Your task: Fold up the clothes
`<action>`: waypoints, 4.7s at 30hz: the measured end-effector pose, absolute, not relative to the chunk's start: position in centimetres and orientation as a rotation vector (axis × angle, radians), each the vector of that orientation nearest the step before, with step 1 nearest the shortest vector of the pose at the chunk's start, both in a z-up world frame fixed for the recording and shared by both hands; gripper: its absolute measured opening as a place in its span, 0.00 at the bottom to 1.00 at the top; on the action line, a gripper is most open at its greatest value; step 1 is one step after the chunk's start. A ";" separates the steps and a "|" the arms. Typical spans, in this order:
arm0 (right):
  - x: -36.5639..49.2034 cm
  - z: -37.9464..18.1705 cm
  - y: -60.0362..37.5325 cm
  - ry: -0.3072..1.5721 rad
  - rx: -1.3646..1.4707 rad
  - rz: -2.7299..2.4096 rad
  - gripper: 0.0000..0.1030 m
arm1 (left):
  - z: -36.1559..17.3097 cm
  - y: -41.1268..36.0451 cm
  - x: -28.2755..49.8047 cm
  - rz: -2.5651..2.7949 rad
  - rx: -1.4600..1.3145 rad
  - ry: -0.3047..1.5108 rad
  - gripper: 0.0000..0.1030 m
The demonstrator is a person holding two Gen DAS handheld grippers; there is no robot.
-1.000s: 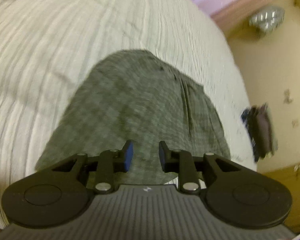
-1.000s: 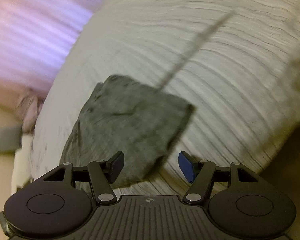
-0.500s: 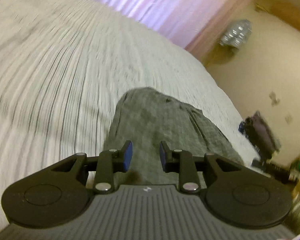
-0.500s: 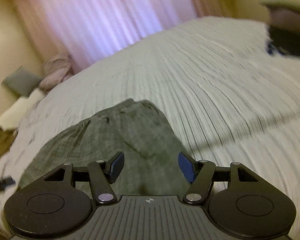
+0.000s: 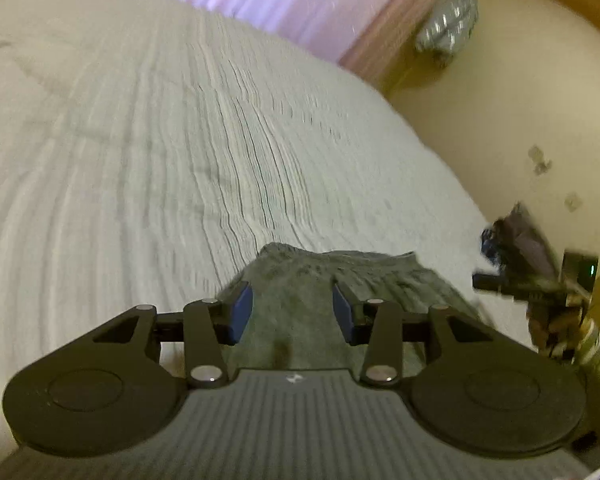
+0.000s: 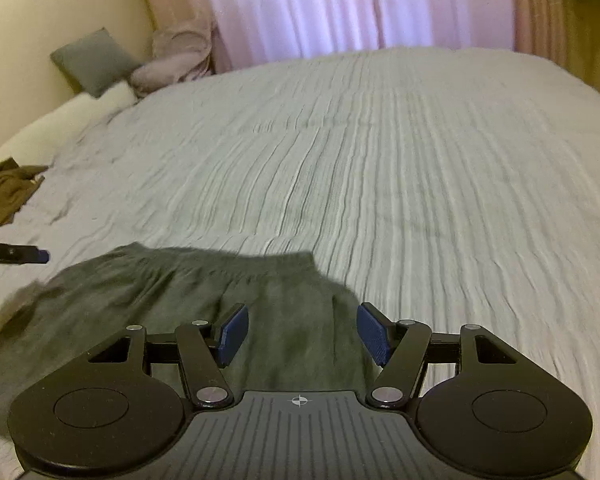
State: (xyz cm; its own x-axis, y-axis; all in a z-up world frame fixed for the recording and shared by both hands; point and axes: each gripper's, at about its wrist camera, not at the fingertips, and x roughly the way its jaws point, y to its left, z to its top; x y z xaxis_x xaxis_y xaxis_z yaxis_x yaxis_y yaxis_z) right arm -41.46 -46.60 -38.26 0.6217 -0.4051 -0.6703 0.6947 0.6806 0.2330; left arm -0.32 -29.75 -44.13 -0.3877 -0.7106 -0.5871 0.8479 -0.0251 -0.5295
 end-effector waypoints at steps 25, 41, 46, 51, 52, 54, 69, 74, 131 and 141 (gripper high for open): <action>-43.9 -23.2 -35.1 0.051 0.213 -0.611 0.07 | -25.9 -17.8 -8.7 -1.786 0.014 0.186 0.05; -46.4 -10.6 -7.7 -0.100 -0.194 -0.736 0.07 | -13.3 6.0 -19.4 -1.652 0.003 -0.235 0.08; -48.4 -10.1 -5.2 -0.070 -0.198 -0.703 0.07 | -12.0 9.5 -20.5 -1.643 0.014 -0.221 0.08; -48.4 -12.0 -7.3 0.054 -0.141 -0.696 0.07 | -15.5 4.1 -18.7 -1.640 0.103 -0.075 0.08; -47.9 -13.0 -8.9 0.092 -0.115 -0.698 0.07 | -17.3 1.9 -18.1 -1.638 0.133 -0.018 0.08; -46.2 -15.4 -12.2 0.172 -0.055 -0.700 0.07 | -21.0 -2.7 -16.8 -1.631 0.191 0.095 0.08; -28.8 -42.1 -42.7 0.711 0.352 -0.744 0.06 | -43.8 -30.6 -8.5 -1.510 0.518 0.659 0.07; -27.3 -42.1 -47.3 0.666 0.316 -0.806 0.06 | -44.0 -33.9 -6.5 -1.449 0.487 0.588 0.08; -58.3 -39.8 -24.6 0.240 1.056 -1.143 0.02 | -46.3 -5.0 -2.0 -1.184 0.061 0.904 0.04; -60.1 -38.5 -24.0 0.297 0.951 -1.287 0.03 | -45.0 -4.5 -1.6 -1.087 0.293 0.713 0.05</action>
State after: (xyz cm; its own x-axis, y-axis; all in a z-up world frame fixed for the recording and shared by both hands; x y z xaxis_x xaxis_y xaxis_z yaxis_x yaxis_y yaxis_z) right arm -60.06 -24.03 -38.50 0.3035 -0.6768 -0.6706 0.9024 -0.0216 0.4303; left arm -1.58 -4.55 -45.01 0.2732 -0.7029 -0.6567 0.8825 0.4548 -0.1197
